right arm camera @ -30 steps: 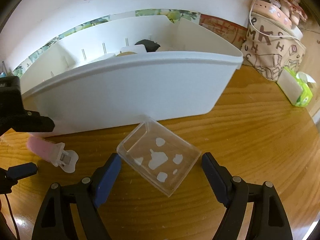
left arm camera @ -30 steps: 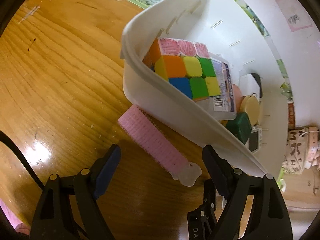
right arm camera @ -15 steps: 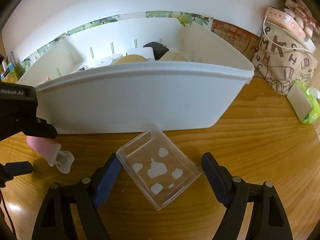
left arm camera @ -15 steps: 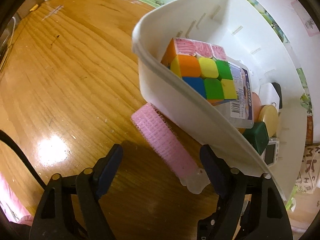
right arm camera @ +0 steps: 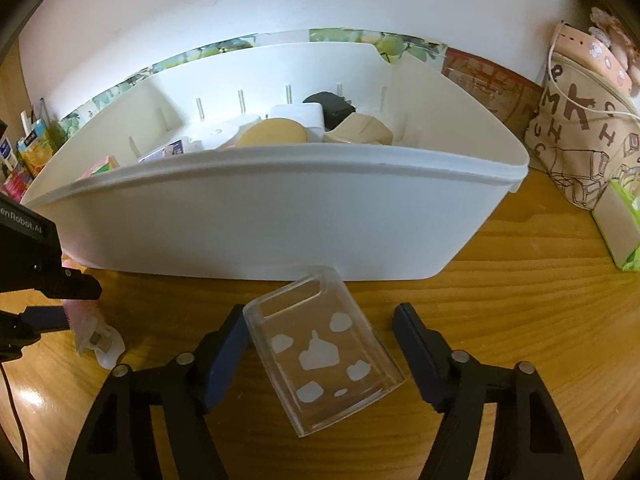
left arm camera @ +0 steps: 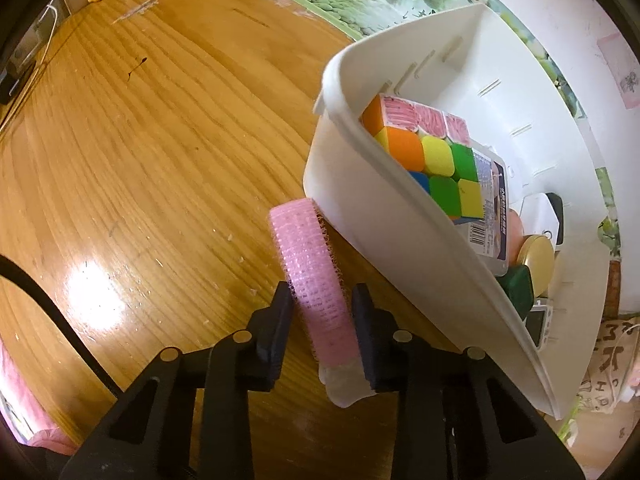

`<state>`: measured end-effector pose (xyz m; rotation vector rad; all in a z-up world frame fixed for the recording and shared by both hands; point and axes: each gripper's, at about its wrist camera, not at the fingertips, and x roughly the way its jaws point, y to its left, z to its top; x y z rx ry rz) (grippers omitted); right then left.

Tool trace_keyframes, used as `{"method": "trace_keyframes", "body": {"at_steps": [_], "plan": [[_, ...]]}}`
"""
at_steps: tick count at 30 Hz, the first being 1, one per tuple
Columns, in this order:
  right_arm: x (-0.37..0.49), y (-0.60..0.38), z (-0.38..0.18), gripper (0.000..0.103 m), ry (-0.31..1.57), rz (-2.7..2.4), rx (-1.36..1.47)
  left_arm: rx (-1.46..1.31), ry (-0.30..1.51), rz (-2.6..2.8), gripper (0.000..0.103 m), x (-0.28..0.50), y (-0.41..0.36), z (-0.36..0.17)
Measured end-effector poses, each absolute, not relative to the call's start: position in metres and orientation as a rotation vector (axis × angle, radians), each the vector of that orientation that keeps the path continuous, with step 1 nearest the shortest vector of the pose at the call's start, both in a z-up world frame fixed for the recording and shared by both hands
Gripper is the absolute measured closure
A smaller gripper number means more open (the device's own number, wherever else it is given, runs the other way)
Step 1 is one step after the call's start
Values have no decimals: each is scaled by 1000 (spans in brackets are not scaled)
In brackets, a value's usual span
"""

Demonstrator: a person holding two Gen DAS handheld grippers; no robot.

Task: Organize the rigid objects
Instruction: 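Grasp the pink hair roller with the left tool while the right tool grasps the clear case, then carry the pink roller with the left tool while the right tool carries the clear case over the bin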

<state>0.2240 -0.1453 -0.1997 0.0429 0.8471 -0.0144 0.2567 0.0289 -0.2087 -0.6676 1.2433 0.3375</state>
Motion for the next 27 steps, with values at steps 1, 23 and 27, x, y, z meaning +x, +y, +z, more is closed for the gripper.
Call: {"method": "trace_keyframes", "body": {"at_steps": [1, 23, 27], "plan": [[224, -145, -200, 33, 847, -12, 40, -668, 1241, 336, 72, 256, 29, -209], [196, -109, -202, 35, 856, 50, 17, -686, 1257, 249, 78, 213, 83, -206], [189, -94, -202, 35, 870, 73, 25, -685, 1268, 265, 78, 205, 105, -204]]}}
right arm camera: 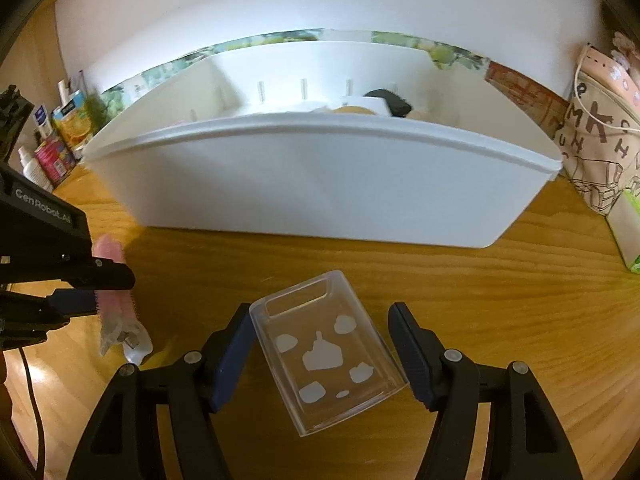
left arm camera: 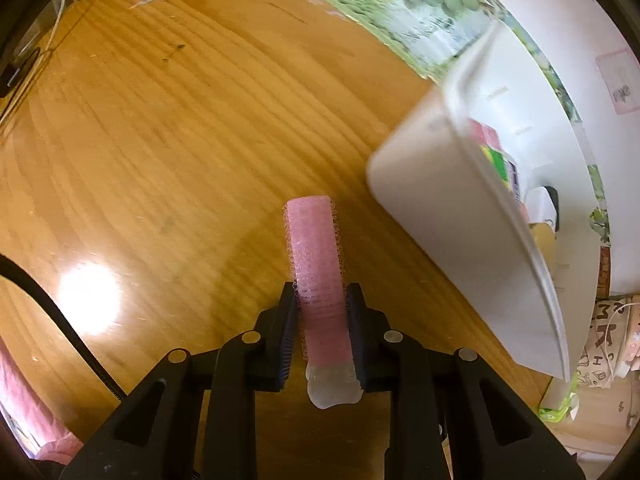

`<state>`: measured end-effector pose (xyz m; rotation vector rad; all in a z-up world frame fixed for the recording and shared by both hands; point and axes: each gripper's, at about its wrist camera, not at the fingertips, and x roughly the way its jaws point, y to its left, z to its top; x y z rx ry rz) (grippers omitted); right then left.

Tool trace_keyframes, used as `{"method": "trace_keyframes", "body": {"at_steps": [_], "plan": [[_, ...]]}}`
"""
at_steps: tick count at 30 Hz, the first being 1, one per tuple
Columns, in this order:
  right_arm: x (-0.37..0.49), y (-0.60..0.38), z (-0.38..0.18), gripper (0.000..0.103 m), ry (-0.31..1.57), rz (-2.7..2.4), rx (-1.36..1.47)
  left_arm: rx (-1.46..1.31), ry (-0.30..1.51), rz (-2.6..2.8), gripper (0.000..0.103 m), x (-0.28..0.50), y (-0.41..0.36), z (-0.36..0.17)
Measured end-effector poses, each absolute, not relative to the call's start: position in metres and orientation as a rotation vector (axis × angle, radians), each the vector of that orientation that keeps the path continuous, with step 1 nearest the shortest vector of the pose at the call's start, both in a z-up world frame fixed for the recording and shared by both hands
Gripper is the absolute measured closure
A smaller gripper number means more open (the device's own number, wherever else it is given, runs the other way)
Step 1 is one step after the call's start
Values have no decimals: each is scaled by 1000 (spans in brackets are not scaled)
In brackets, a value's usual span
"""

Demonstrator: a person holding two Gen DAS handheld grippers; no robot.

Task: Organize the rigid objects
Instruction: 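Carry the pink roller with the left tool while the right tool carries the clear case over the bin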

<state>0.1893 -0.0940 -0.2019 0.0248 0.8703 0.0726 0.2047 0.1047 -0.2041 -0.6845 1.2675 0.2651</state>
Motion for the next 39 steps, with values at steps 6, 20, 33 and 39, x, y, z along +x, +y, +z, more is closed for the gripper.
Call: {"method": "trace_keyframes", "body": {"at_steps": [6, 20, 33, 39], "plan": [[178, -68, -191, 35, 914, 134, 59, -631, 1272, 293, 78, 195, 143, -186], [156, -24, -135, 35, 914, 250, 161, -478, 1196, 215, 78, 204, 154, -99], [167, -49, -84, 35, 691, 172, 236, -286, 1116, 91, 78, 231, 125, -48], [184, -68, -69, 35, 601, 126, 250, -173, 1087, 28, 78, 247, 102, -41]]}}
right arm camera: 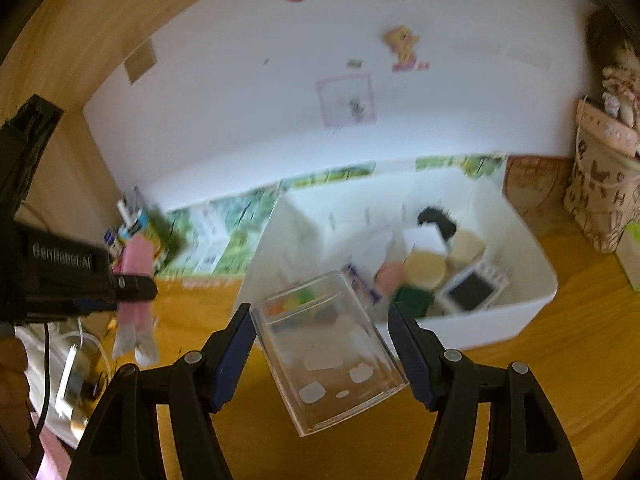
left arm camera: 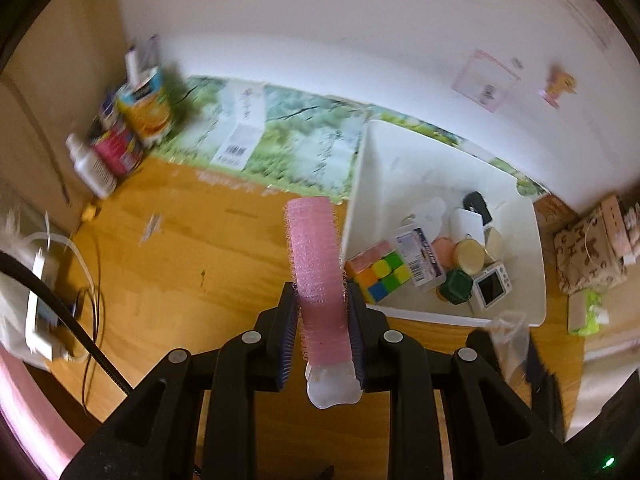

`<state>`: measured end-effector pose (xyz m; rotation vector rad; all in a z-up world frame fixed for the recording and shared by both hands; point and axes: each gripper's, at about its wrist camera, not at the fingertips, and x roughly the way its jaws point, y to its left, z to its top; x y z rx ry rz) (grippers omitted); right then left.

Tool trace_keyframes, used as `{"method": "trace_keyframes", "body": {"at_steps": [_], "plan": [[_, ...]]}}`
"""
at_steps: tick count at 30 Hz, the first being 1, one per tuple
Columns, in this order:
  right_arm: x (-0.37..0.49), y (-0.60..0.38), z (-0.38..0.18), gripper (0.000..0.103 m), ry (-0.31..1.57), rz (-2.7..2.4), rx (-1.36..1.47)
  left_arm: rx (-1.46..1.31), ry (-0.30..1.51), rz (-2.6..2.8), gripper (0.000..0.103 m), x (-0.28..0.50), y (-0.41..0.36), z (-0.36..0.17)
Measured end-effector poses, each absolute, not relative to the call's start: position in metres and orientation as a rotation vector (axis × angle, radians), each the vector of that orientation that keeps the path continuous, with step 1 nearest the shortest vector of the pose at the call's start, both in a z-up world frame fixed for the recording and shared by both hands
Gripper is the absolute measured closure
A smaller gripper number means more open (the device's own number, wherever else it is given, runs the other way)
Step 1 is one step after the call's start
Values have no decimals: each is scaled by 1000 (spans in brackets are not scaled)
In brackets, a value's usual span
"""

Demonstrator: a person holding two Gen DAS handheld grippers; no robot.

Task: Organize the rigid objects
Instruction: 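Carry the pink roller with the left tool while the right tool carries the clear case over the bin, then open the left tool dropping the roller while the right tool drops the clear case into the bin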

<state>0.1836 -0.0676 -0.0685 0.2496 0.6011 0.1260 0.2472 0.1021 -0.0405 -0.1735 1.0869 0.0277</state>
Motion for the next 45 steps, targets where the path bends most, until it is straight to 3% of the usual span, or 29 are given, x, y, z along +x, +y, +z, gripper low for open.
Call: {"method": "trace_keyframes", "body": {"at_steps": [12, 24, 35, 45], "plan": [[217, -93, -59, 35, 504, 73, 246, -84, 1069, -29, 78, 281, 67, -46], [254, -112, -85, 35, 520, 88, 251, -91, 1044, -52, 78, 324, 55, -64], [272, -113, -106, 35, 548, 143, 277, -65, 829, -202, 78, 327, 30, -62], [273, -115, -110, 34, 537, 105, 284, -89, 765, -292, 77, 329, 32, -76]]}}
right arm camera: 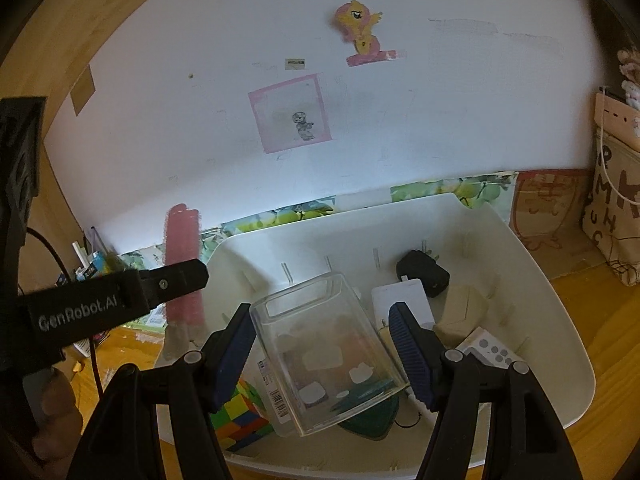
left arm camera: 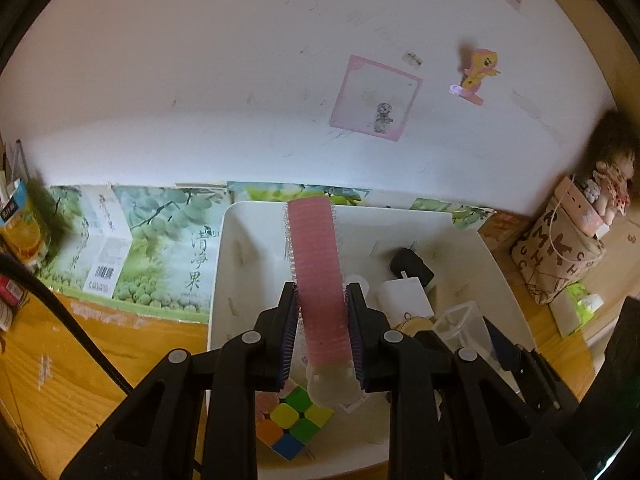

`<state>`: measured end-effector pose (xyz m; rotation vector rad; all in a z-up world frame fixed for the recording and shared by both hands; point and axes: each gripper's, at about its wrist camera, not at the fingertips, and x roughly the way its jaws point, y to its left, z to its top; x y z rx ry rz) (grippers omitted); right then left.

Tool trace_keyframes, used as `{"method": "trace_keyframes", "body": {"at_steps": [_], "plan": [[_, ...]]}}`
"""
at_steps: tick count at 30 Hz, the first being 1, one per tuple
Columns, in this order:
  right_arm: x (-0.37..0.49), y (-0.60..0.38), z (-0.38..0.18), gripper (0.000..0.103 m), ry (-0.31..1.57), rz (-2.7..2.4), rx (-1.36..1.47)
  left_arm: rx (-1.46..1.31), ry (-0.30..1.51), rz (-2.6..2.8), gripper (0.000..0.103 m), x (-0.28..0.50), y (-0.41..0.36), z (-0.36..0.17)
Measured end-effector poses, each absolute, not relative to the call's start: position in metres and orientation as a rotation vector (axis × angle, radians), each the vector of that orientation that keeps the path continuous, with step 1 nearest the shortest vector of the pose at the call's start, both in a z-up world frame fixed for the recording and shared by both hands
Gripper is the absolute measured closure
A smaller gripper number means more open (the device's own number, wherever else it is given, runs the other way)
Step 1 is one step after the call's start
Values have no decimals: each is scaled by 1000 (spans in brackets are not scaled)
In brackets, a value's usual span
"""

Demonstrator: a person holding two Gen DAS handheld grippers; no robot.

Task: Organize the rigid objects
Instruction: 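Open the left tool dropping the roller while the right tool drops the clear case into the bin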

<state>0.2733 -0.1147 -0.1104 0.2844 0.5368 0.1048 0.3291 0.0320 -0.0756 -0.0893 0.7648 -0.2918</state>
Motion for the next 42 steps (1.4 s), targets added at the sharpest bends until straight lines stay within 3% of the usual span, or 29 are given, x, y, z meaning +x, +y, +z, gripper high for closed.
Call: {"method": "trace_keyframes", "body": {"at_steps": [7, 9, 14, 24, 34, 38, 42], "plan": [[274, -119, -113, 33, 541, 55, 297, -84, 713, -336, 77, 324, 35, -74], [274, -120, -114, 27, 541, 45, 302, -94, 700, -346, 77, 323, 36, -73], [274, -121, -114, 23, 550, 32, 306, -105, 682, -359, 77, 320, 38, -69], [264, -121, -100, 22, 529, 0, 295, -97, 667, -372, 75, 311, 41, -59], [233, -126, -72, 22, 467, -63, 305, -109, 617, -388, 32, 289, 53, -38], [217, -127, -61, 21, 445, -70, 318, -115, 614, -384, 23, 276, 62, -33], [203, -121, -58, 21, 464, -63, 322, -113, 650, -378, 22, 261, 72, -37]]}}
